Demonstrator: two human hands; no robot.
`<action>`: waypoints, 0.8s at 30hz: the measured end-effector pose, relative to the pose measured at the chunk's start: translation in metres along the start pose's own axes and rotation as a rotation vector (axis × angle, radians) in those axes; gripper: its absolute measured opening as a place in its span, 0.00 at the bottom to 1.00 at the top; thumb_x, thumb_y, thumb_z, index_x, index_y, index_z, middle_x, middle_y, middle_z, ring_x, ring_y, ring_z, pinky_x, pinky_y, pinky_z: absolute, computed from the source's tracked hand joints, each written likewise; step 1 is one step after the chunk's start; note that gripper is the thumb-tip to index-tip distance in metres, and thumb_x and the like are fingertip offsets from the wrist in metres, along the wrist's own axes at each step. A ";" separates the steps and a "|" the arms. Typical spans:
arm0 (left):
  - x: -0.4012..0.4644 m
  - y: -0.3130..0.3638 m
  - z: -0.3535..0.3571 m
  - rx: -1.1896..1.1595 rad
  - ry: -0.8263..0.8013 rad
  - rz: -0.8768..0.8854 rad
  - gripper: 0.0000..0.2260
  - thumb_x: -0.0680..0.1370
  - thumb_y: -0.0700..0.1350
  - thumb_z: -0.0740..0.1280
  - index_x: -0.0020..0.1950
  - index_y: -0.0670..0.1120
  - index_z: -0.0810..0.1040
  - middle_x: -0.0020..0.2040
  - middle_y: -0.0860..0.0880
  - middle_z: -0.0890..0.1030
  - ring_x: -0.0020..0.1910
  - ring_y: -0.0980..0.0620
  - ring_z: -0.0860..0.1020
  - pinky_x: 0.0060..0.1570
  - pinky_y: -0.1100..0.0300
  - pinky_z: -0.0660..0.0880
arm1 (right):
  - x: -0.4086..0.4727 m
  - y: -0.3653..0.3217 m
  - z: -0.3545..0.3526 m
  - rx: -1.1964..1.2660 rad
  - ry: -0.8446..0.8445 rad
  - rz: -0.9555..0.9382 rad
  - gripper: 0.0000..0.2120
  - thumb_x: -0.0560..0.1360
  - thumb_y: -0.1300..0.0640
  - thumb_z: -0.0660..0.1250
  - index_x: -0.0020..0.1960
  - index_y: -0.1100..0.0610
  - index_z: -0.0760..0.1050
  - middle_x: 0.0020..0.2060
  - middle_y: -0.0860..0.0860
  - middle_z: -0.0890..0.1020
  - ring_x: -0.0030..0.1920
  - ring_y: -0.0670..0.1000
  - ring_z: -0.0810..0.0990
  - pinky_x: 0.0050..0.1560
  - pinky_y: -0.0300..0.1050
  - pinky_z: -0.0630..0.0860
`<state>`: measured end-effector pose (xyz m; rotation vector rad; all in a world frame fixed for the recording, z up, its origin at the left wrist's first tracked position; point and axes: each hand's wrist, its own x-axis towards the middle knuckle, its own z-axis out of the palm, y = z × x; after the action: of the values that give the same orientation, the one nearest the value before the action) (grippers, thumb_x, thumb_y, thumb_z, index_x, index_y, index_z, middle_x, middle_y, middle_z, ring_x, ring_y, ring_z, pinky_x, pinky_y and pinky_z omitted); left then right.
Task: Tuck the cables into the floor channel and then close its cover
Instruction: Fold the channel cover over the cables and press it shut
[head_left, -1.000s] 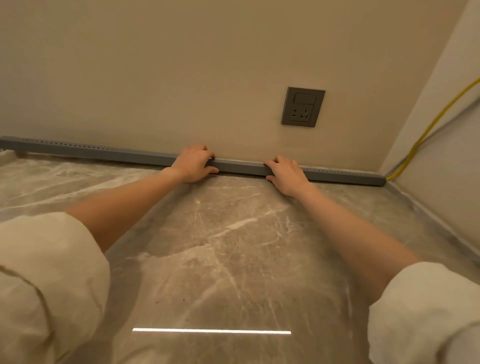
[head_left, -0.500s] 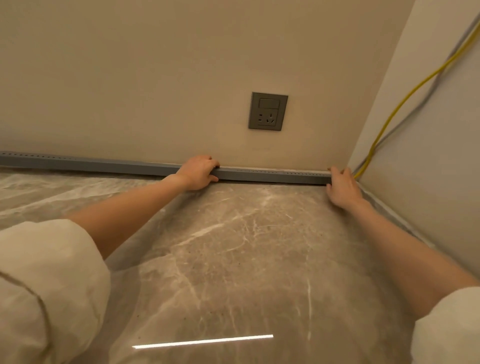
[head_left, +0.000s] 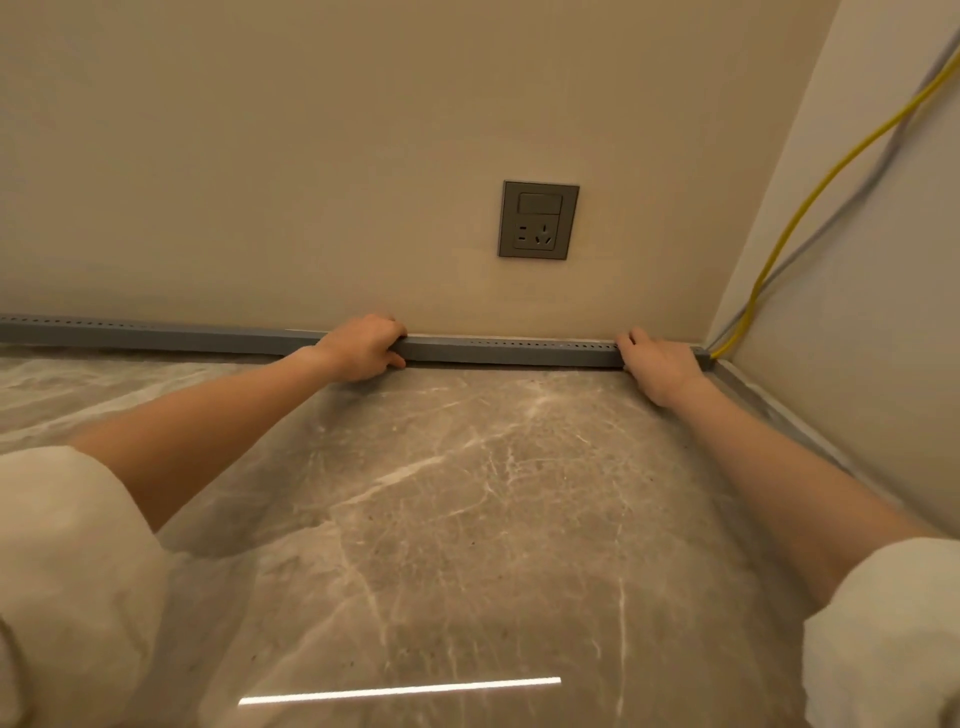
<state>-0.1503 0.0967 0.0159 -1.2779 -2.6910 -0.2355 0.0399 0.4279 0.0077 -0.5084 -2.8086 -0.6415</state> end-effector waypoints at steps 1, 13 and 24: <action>-0.001 0.000 0.000 0.009 0.014 0.002 0.13 0.77 0.45 0.67 0.56 0.38 0.76 0.53 0.38 0.78 0.53 0.40 0.75 0.50 0.51 0.71 | 0.000 0.001 -0.002 -0.023 0.010 -0.004 0.10 0.78 0.62 0.59 0.59 0.60 0.67 0.55 0.58 0.74 0.51 0.59 0.80 0.40 0.51 0.74; 0.024 0.013 0.000 0.140 0.162 -0.004 0.12 0.77 0.44 0.66 0.56 0.37 0.77 0.52 0.38 0.78 0.54 0.39 0.74 0.49 0.47 0.73 | 0.017 0.010 -0.010 -0.080 0.074 0.094 0.15 0.73 0.68 0.63 0.59 0.62 0.68 0.54 0.59 0.75 0.48 0.59 0.81 0.39 0.51 0.74; 0.015 0.011 0.002 0.148 0.268 -0.016 0.15 0.73 0.47 0.71 0.56 0.40 0.80 0.53 0.41 0.76 0.51 0.40 0.74 0.47 0.47 0.76 | 0.023 0.000 -0.002 -0.014 0.018 0.161 0.15 0.77 0.71 0.55 0.63 0.68 0.67 0.58 0.63 0.72 0.54 0.62 0.78 0.48 0.56 0.76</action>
<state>-0.1514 0.1155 0.0183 -1.0972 -2.4434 -0.1897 0.0190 0.4330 0.0160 -0.7196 -2.7128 -0.6292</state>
